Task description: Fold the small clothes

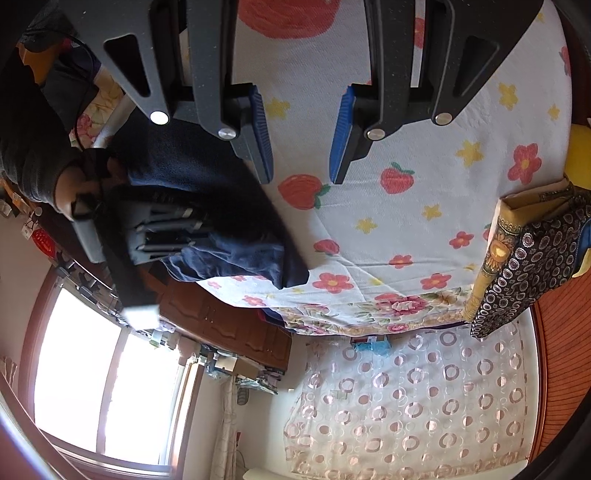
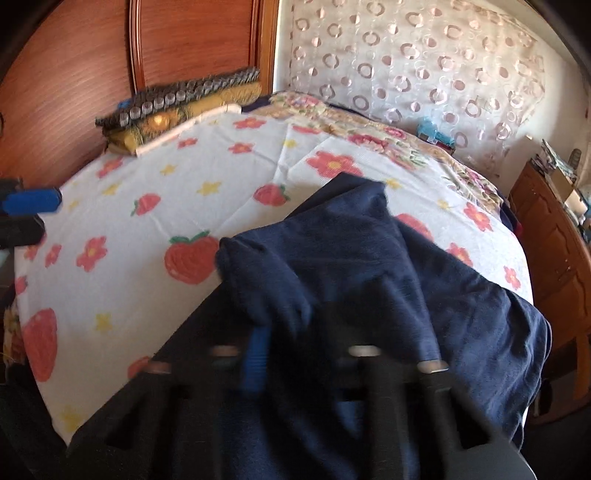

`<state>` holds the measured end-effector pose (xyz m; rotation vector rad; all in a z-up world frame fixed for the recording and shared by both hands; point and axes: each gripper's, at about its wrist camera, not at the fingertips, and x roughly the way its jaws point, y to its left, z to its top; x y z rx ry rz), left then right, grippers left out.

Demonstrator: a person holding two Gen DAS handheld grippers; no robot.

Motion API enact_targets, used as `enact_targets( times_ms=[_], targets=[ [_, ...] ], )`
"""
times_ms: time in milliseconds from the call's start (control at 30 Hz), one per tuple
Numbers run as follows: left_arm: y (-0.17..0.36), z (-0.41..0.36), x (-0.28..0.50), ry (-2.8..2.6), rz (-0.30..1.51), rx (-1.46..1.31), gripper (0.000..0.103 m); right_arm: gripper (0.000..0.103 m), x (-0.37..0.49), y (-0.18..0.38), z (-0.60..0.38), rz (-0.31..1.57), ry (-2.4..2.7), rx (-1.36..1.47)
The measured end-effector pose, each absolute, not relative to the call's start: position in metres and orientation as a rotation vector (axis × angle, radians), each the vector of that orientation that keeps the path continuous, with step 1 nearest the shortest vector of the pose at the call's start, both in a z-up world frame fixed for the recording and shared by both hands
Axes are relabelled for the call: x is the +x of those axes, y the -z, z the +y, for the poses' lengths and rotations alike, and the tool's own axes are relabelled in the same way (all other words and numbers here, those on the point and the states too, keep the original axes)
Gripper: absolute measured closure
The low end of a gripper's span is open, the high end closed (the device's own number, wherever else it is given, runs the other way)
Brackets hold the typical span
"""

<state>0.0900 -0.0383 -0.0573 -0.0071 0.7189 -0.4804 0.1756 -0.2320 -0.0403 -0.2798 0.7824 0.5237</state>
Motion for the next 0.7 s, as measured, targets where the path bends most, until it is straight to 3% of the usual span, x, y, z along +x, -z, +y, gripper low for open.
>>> enact_targets(
  times_ms=[400, 633, 700],
  targets=[
    [0.055, -0.05, 0.084, 0.519, 0.702, -0.005, 0.071, 0.092, 0.154, -0.035, -0.352, 0.594, -0.351, -0.049],
    [0.055, -0.063, 0.082, 0.55, 0.708, 0.015, 0.071, 0.092, 0.183, 0.014, -0.411, 0.81, -0.095, 0.005],
    [0.057, -0.067, 0.081, 0.553, 0.715, 0.021, 0.071, 0.085, 0.183, 0.027, -0.415, 0.831, -0.078, 0.003]
  ],
)
